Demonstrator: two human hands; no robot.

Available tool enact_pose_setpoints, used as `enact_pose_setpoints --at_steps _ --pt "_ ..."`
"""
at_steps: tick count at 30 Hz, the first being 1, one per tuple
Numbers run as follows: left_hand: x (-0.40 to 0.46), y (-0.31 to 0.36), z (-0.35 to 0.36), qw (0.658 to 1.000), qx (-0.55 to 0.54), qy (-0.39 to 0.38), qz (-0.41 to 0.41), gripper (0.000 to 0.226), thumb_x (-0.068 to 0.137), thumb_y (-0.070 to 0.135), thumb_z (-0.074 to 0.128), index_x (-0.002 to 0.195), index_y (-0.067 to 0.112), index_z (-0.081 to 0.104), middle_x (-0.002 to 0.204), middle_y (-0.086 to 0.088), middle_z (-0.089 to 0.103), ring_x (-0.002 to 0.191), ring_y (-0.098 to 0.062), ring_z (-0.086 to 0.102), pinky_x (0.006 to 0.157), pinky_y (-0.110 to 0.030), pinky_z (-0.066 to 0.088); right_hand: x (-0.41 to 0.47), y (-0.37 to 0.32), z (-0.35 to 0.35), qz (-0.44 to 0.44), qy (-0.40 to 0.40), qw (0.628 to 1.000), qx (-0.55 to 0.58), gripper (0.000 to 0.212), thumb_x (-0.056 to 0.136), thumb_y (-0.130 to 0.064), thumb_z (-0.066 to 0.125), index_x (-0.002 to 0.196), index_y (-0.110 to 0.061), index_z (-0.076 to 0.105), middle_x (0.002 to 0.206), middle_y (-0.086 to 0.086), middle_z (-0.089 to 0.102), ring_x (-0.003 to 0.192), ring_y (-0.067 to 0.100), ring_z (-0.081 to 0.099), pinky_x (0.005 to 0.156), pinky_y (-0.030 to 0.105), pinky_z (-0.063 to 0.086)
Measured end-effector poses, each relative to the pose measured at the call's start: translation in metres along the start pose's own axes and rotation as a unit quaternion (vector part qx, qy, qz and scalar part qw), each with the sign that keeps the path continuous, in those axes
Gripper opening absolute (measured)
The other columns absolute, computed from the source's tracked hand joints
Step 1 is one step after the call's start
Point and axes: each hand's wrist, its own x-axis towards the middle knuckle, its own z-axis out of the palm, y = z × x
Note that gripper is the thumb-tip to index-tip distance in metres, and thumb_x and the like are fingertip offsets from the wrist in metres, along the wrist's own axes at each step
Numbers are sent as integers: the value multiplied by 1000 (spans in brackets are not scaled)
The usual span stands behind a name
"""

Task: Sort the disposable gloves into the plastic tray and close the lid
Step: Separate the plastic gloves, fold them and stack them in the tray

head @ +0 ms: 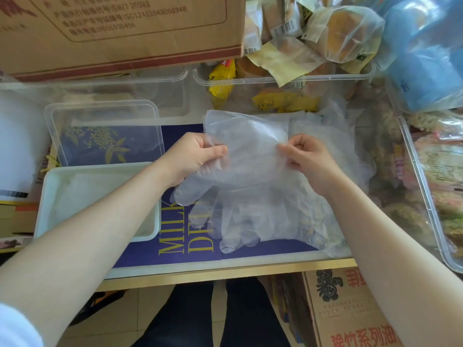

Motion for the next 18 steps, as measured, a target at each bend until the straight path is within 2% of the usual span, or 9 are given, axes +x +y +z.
enact_pose_setpoints --at_steps 2,4,6,9,10,12,14,16,18 --pt "-5 0 -3 999 34 27 9 13 85 10 65 73 16 67 57 8 68 50 0 60 55 -15 48 4 0 6 2 36 999 1 24 84 -17 69 65 -15 54 64 5 55 68 22 49 63 28 41" --pt "-10 1 -7 998 50 45 20 11 83 12 67 73 14 66 57 7 68 52 -2 61 54 -15 48 4 -2 12 6 34 999 -14 25 82 -15 70 63 -14 55 60 3 58 67 21 51 61 26 42" --pt "-14 -1 -11 996 52 66 33 14 84 21 67 71 15 67 67 -4 71 61 -13 64 57 -20 48 4 -2 16 1 24 999 -34 22 83 -14 69 64 -14 58 61 3 63 66 18 56 60 22 44" --pt "-17 -2 -19 995 46 83 36 33 92 37 54 70 19 69 76 -23 69 69 -27 63 56 -24 45 4 -1 21 -10 23 998 -60 19 88 -11 63 69 -14 60 69 5 66 65 12 61 60 18 46" --pt "-19 -1 -21 996 40 78 36 37 95 38 49 71 18 69 73 -21 69 67 -25 64 57 -25 46 6 3 20 -10 39 997 -61 20 89 -10 61 70 -14 60 71 5 66 67 13 62 63 21 48" --pt "-24 4 -27 997 26 69 29 40 99 33 41 75 16 67 66 -3 71 60 -13 66 53 -22 48 8 11 16 -9 106 992 -71 22 90 -10 58 69 -17 56 74 7 66 72 20 64 70 30 52" --pt "-28 8 -36 997 4 77 28 38 100 30 37 79 14 65 65 5 72 58 -7 67 51 -17 50 10 21 6 -10 190 974 -126 22 88 -12 55 68 -21 52 74 7 65 67 17 64 69 32 52" --pt "-30 12 -49 996 -13 83 35 37 101 30 35 83 14 63 66 7 72 59 -8 68 52 -17 51 10 29 -4 -3 241 948 -209 18 90 -15 52 73 -18 50 76 7 63 66 19 59 61 31 45" --pt "-35 19 -62 996 -34 75 40 38 101 31 32 84 14 61 67 6 72 61 -9 69 52 -17 52 8 32 -9 9 262 928 -264 11 93 -18 49 83 -14 50 82 8 61 75 22 53 60 27 31"
